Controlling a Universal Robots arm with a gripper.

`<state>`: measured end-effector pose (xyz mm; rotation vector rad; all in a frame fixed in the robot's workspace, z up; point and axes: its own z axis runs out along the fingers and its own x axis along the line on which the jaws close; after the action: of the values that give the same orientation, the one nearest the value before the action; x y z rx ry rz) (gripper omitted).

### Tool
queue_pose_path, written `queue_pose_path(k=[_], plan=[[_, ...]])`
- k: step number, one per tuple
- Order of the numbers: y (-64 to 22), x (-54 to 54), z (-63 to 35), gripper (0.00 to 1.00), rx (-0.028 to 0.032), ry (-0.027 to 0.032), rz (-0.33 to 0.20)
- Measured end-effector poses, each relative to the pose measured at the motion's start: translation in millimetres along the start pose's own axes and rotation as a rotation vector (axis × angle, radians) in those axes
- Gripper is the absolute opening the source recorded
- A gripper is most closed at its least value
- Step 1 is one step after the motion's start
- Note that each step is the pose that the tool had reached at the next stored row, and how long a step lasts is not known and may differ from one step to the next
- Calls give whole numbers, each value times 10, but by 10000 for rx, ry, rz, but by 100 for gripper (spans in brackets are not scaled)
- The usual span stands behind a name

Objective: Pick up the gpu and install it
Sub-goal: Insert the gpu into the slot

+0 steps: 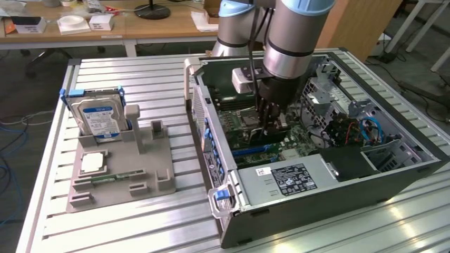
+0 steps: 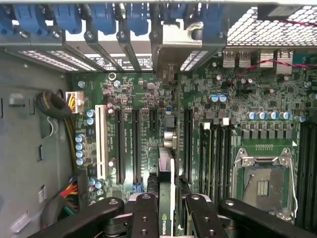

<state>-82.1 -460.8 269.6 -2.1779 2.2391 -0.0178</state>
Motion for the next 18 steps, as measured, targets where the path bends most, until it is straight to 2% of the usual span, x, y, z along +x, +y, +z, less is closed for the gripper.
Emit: queue_pose_path(k=[4, 18], plan=[[37, 1, 20, 26, 1, 2, 1], [40, 1, 67, 26, -1, 4, 1]])
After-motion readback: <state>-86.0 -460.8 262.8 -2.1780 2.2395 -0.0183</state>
